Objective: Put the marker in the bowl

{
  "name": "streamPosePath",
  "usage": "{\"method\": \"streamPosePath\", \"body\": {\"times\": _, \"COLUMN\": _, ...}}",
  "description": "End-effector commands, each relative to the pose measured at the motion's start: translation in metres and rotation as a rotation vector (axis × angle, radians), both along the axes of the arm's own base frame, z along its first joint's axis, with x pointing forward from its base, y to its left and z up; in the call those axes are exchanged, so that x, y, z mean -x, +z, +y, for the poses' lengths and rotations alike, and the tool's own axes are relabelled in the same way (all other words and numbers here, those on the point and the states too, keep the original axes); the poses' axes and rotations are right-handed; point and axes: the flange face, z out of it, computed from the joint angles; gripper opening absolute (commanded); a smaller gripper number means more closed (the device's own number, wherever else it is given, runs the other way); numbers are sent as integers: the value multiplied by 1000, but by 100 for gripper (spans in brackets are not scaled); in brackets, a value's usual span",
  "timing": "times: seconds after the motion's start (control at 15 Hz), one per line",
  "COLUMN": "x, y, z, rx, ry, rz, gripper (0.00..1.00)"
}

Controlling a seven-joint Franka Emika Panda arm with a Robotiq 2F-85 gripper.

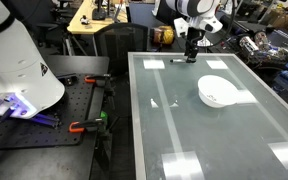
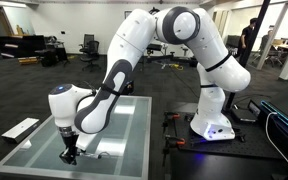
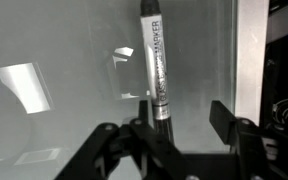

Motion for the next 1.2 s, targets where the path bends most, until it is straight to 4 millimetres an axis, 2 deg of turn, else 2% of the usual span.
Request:
{"method": "streamPosePath", "body": {"times": 0.0, "x": -8, "y": 0, "z": 1, "rx": -11, "ry": 15, "rz": -10, "gripper": 34}}
{"method": "streamPosePath", "body": {"times": 0.27, "x": -9, "y": 1, "z": 2, "rx": -10, "ry": 12, "rz": -11, "gripper": 5}}
{"method": "streamPosePath", "body": {"times": 0.33, "x": -8, "y": 3, "z": 2, "rx": -10, "ry": 9, "rz": -8, "gripper": 0}}
{"method": "streamPosePath", "body": {"times": 0.47, "x": -6, "y": 9, "z": 2, "rx": -8, "ry": 1, "rz": -7, "gripper": 5}}
{"method": "streamPosePath", "body": {"times": 0.8, "x": -3, "y": 27, "z": -2, "rx": -1, "ry": -44, "rz": 9, "gripper": 5}}
{"method": "streamPosePath", "body": {"times": 1.13, "x": 0, "y": 58, "z": -20, "rx": 27, "ry": -118, "rz": 10, "gripper": 5}}
